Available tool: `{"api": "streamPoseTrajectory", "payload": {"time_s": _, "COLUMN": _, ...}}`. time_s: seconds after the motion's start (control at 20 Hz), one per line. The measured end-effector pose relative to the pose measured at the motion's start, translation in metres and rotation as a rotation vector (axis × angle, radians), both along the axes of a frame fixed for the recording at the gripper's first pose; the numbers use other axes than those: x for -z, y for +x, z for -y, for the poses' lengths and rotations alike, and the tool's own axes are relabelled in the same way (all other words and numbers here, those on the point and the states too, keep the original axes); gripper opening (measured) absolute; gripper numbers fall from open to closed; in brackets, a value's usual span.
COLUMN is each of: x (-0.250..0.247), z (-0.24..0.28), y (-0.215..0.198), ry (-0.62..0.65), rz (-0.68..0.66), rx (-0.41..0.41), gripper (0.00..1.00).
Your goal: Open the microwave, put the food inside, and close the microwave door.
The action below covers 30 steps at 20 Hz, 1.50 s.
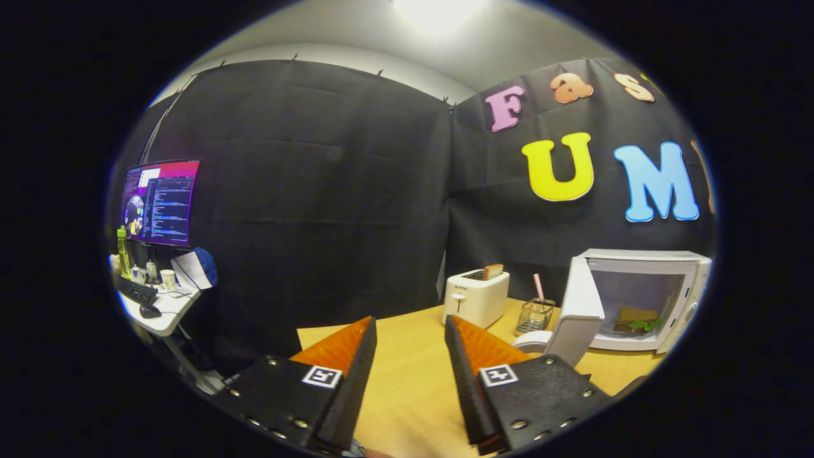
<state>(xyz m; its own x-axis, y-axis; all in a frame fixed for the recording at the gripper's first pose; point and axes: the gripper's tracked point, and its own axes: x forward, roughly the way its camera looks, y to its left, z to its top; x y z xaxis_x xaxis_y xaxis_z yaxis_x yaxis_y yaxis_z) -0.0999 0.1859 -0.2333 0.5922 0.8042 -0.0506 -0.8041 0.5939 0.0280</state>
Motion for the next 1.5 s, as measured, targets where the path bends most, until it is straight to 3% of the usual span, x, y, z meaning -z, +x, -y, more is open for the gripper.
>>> {"api": "streamPoseTrajectory", "payload": {"time_s": 0.05, "x": 0.007, "z": 0.004, "y": 0.010, "ry": -0.014, "rz": 0.002, "rx": 0.036, "gripper": 0.41}}
{"api": "streamPoseTrajectory", "payload": {"time_s": 0.1, "x": 0.017, "z": -0.002, "y": 0.008, "ry": -0.016, "rz": -0.017, "rx": 0.018, "gripper": 0.30}}
{"api": "streamPoseTrajectory", "payload": {"time_s": 0.15, "x": 0.035, "z": -0.003, "y": 0.011, "ry": -0.043, "rz": -0.045, "rx": 0.037, "gripper": 0.27}}
{"api": "streamPoseTrajectory", "payload": {"time_s": 0.25, "x": 0.042, "z": 0.006, "y": 0.021, "ry": -0.062, "rz": -0.066, "rx": 0.072, "gripper": 0.03}}
{"api": "streamPoseTrajectory", "payload": {"time_s": 0.5, "x": 0.052, "z": 0.032, "y": 0.034, "ry": -0.050, "rz": -0.106, "rx": 0.121, "gripper": 0.01}}
{"api": "streamPoseTrajectory", "payload": {"time_s": 0.8, "x": 0.059, "z": 0.090, "y": 0.065, "ry": -0.070, "rz": -0.093, "rx": 0.268, "gripper": 0.01}}
{"api": "streamPoseTrajectory", "payload": {"time_s": 1.5, "x": 0.071, "z": 0.236, "y": 0.193, "ry": -0.107, "rz": -0.113, "rx": 0.637, "gripper": 0.01}}
